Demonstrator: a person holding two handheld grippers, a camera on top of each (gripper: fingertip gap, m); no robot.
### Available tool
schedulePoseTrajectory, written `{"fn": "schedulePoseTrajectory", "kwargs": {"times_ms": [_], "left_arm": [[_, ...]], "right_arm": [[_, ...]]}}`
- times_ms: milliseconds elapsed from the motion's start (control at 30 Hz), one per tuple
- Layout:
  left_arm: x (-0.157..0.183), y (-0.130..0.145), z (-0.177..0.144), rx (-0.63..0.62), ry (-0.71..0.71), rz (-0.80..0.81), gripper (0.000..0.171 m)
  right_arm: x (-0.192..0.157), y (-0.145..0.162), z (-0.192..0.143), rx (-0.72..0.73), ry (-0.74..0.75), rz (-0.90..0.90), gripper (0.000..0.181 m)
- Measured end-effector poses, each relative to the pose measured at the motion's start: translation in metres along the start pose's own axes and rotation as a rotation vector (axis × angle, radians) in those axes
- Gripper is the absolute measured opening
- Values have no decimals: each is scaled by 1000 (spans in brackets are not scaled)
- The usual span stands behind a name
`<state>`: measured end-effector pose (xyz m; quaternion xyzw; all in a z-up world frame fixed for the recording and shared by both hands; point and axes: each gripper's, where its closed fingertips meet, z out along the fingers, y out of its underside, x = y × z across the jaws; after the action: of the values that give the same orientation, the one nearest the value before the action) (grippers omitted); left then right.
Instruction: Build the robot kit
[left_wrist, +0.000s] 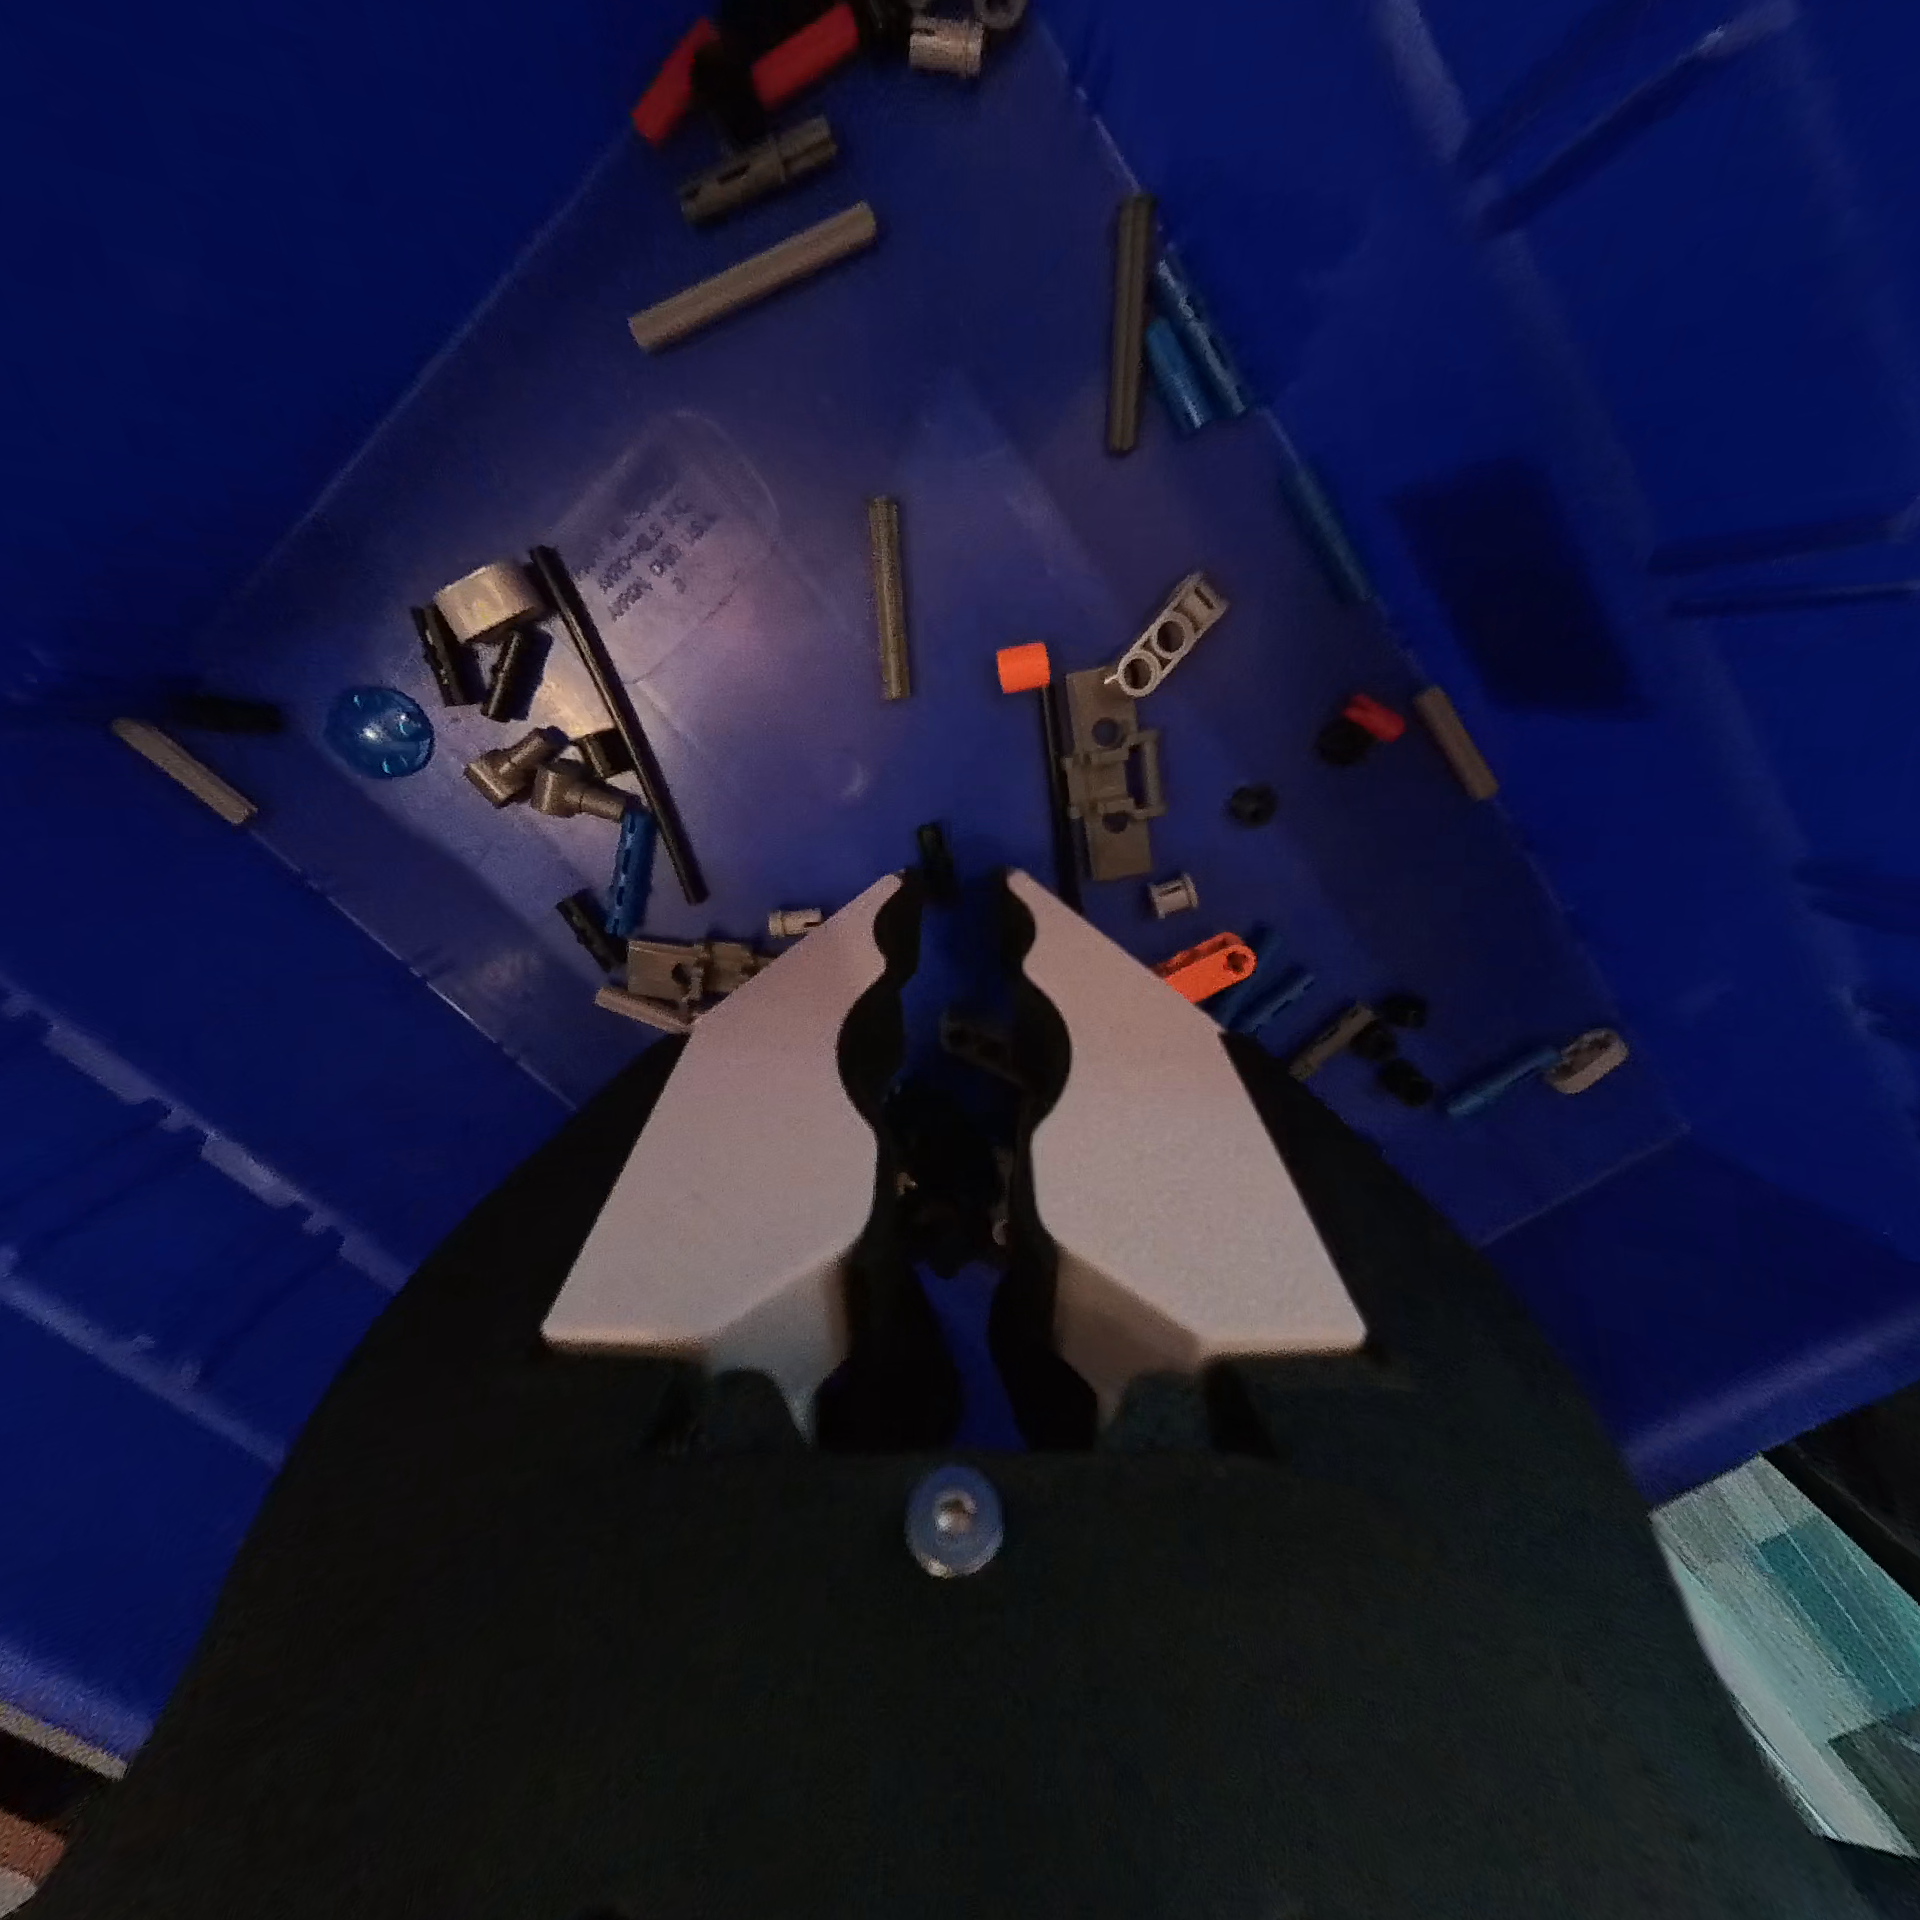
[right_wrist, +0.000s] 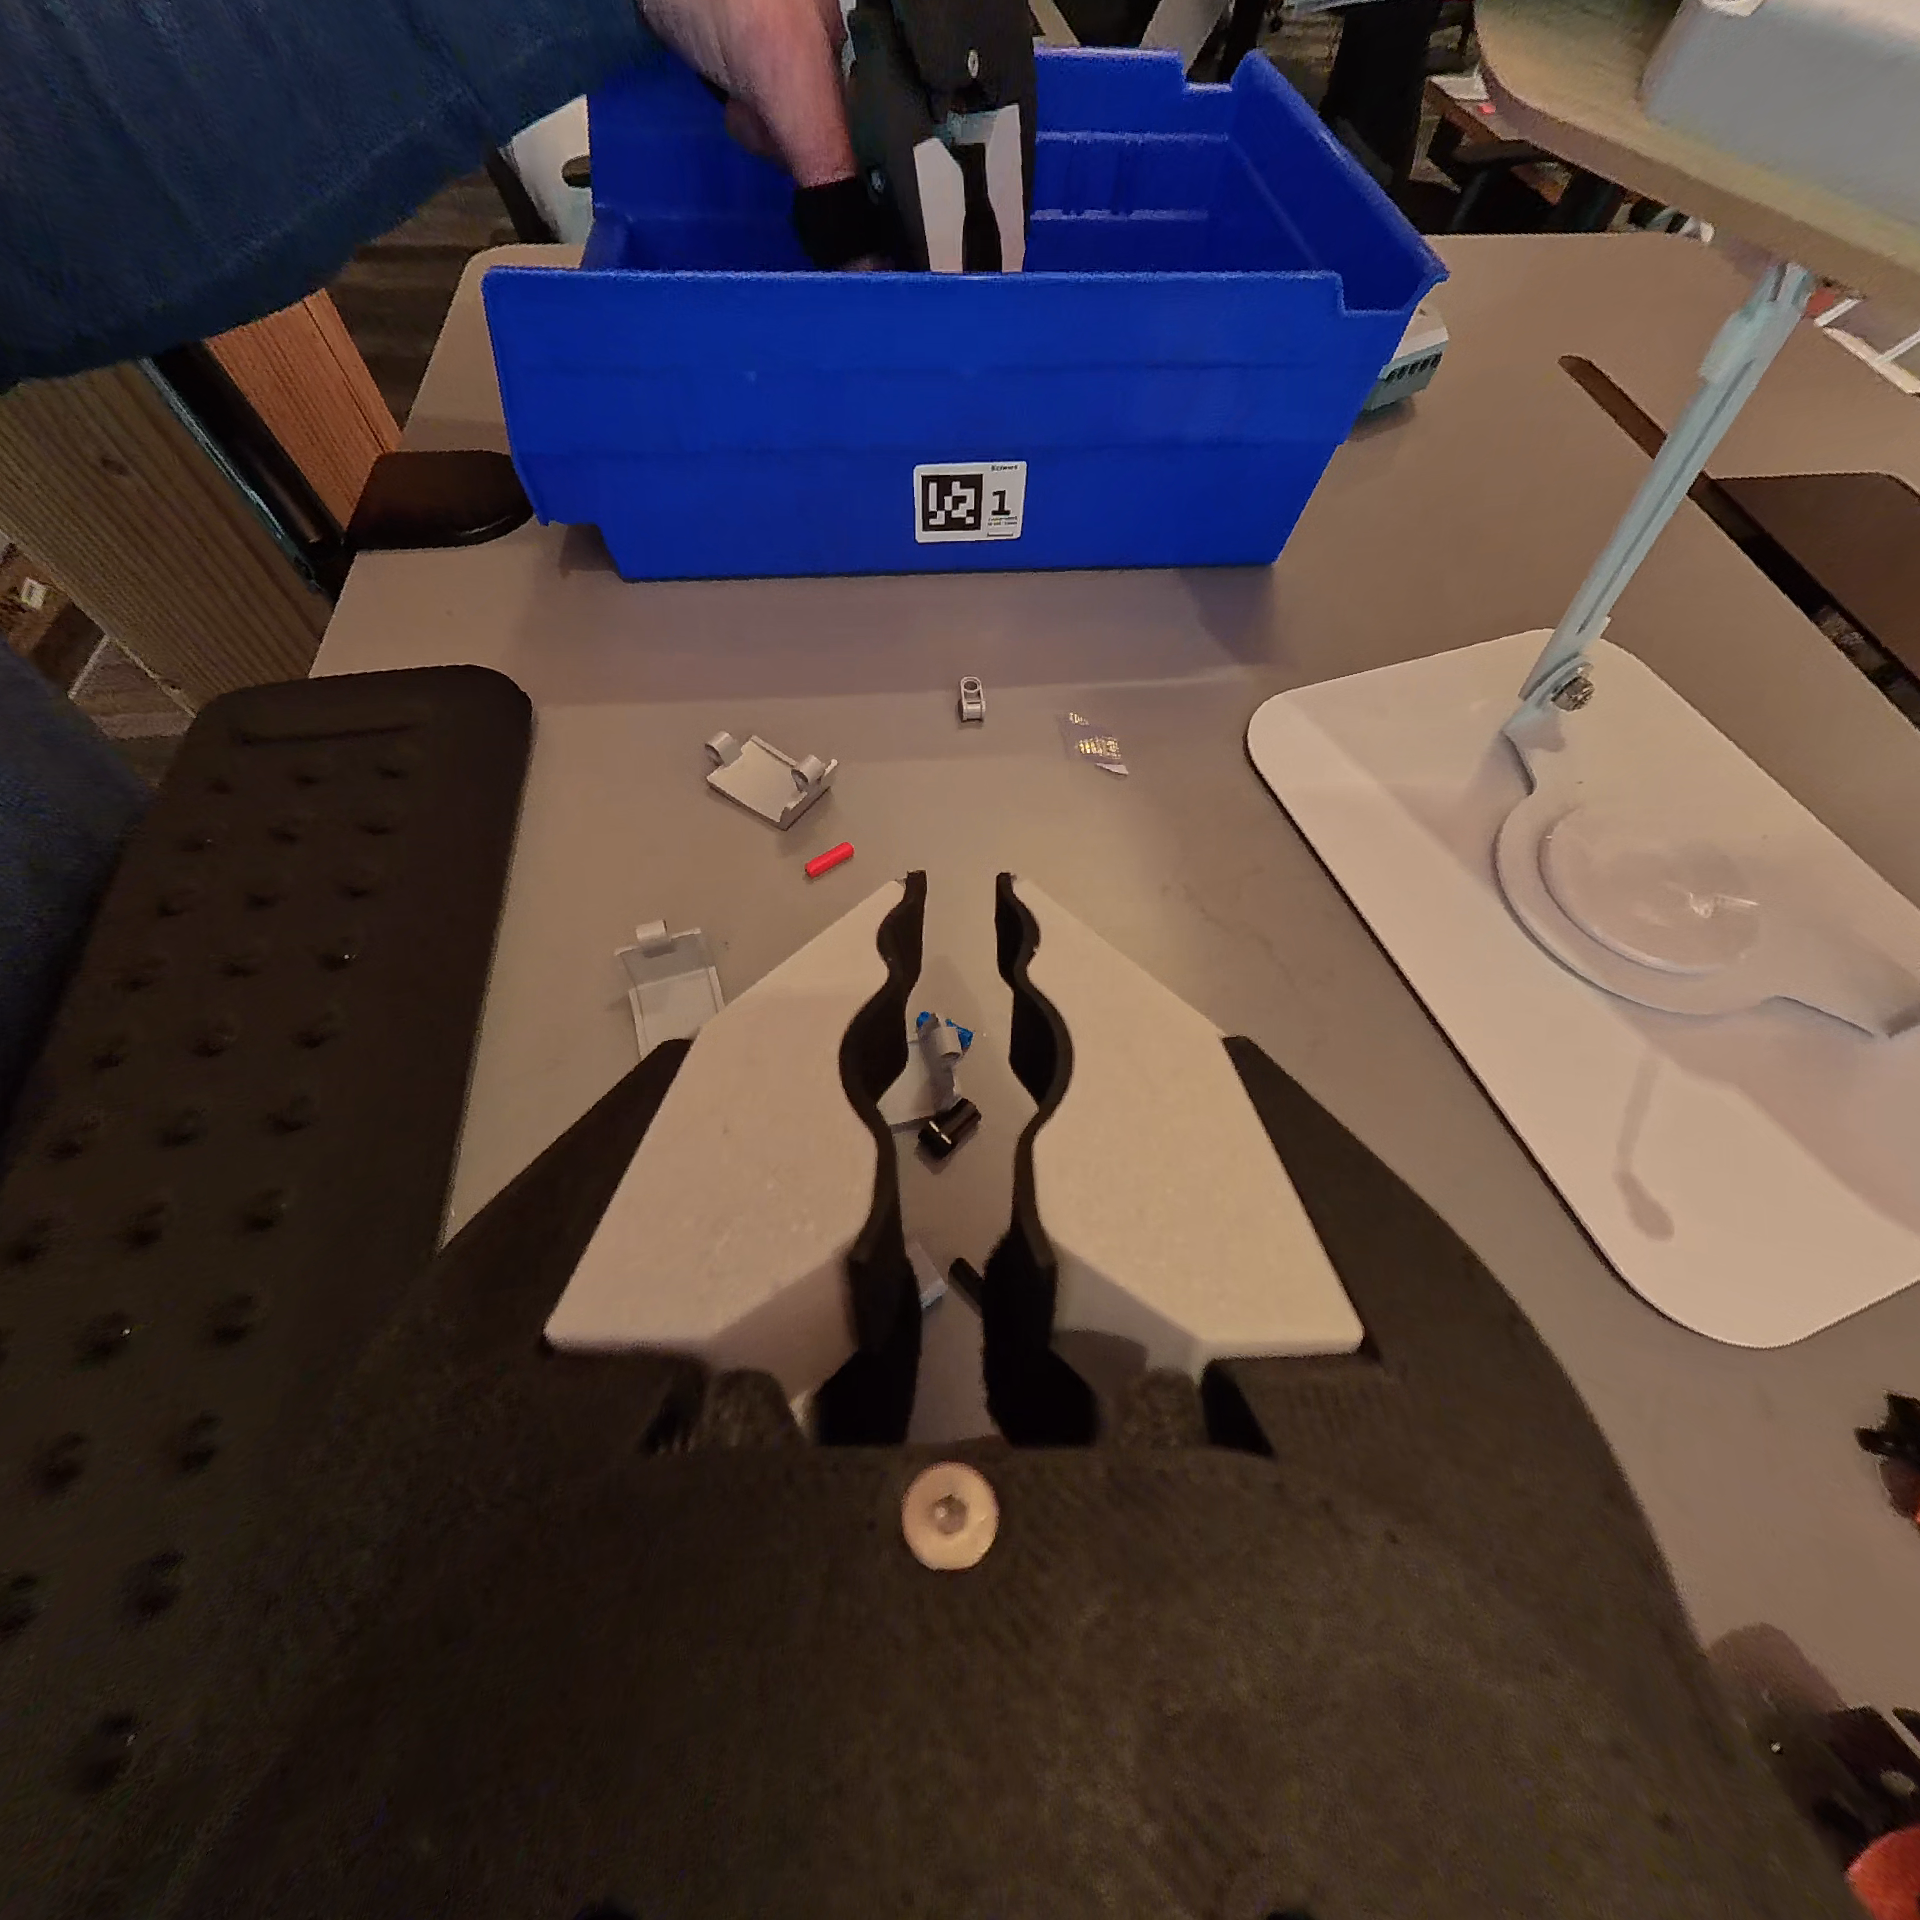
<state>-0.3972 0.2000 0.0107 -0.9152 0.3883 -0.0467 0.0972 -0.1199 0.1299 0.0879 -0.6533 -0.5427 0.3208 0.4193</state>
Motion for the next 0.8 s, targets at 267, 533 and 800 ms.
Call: {"fn": "schedulePoseTrajectory", "kwargs": {"times_ms": [267, 533, 800], "left_arm": [[4, 2, 1, 34, 13, 5, 2], [7, -10, -31, 185, -44, -19, 2], [95, -66, -137, 516, -108, 185, 2]], "right_arm": [[-1, -2, -5, 7, 8, -16, 11], [-5, -16, -11, 48, 11, -31, 11], [-8, -52, -39, 191, 5, 15, 13]]}}
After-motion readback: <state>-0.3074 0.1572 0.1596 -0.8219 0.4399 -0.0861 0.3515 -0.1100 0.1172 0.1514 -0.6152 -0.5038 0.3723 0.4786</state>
